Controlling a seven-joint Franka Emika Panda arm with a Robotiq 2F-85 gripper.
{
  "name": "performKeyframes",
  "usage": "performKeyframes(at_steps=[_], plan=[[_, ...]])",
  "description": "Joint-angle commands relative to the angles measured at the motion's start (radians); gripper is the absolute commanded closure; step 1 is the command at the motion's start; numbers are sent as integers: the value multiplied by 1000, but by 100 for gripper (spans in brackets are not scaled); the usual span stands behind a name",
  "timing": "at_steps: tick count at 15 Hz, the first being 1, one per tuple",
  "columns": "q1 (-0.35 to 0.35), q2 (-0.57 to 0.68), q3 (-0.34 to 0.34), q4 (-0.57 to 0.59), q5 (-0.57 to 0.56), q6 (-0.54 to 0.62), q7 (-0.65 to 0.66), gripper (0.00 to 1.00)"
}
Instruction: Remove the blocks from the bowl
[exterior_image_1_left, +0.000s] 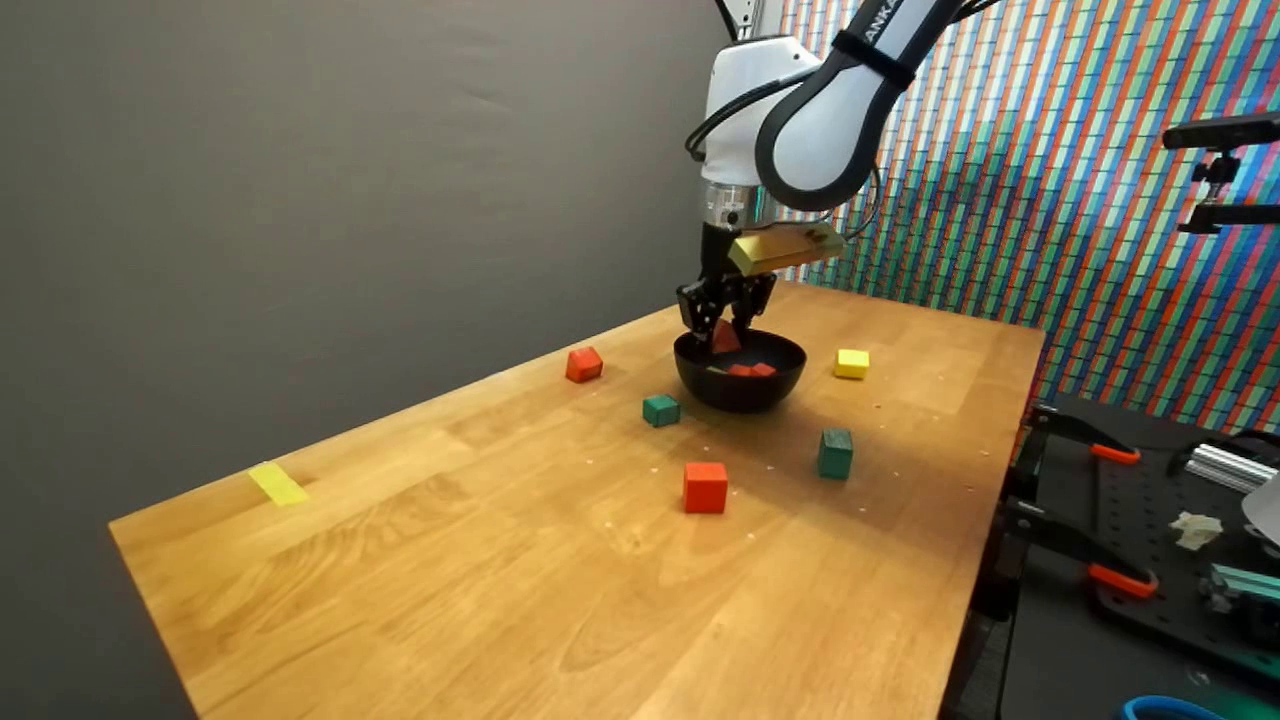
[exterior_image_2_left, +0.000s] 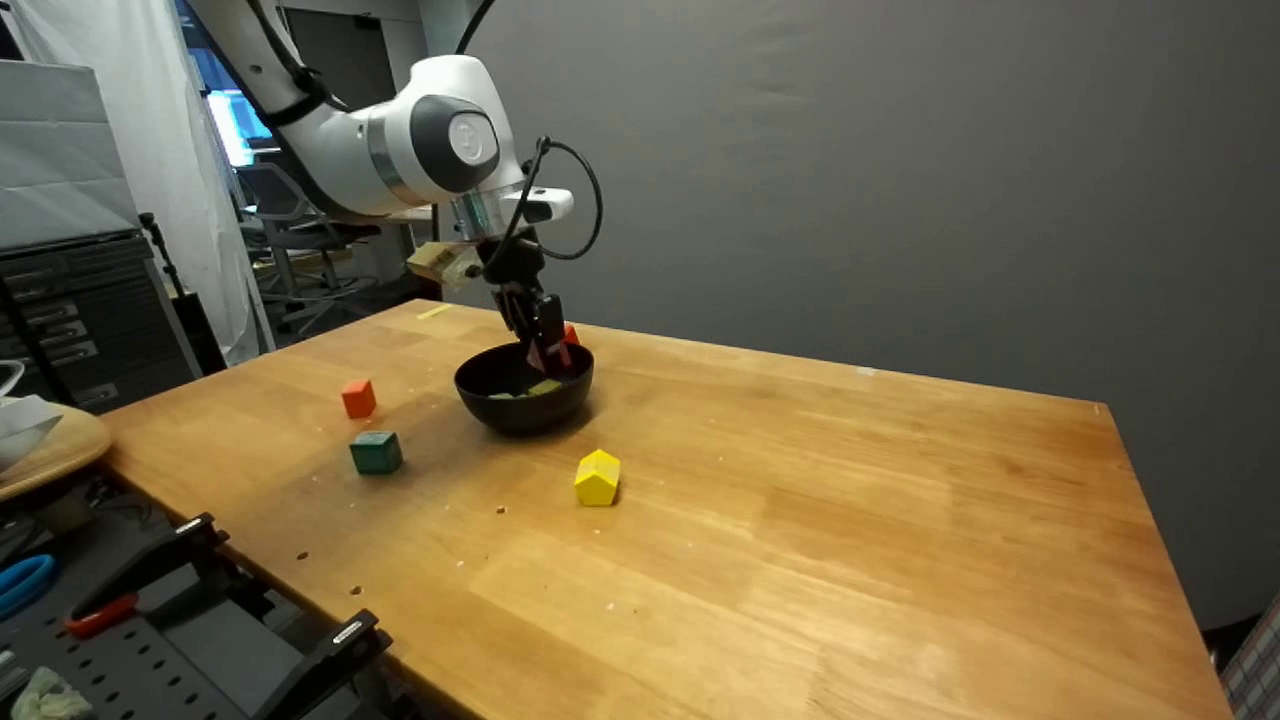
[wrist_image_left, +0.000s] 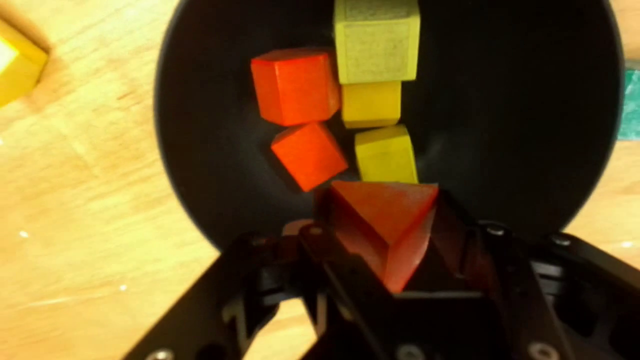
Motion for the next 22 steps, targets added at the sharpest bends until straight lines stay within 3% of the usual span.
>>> performKeyframes(at_steps=[1,6,10,18,19,20,22], plan=[[37,-221,-112,-168,-138,57,84,73],[-81,-211,-163,-103,-311,-35,172,73],[-189,-144,-118,-69,-249,-43,42,73],[-206,-9,-129,33,-226,-54,3,70],[-207,-1,-126,39,-215,-55,-7,51],[-207,3,-125,41,-206,-54,-15,24],[-209,-1,-116,35,-171,-58,-41,16]])
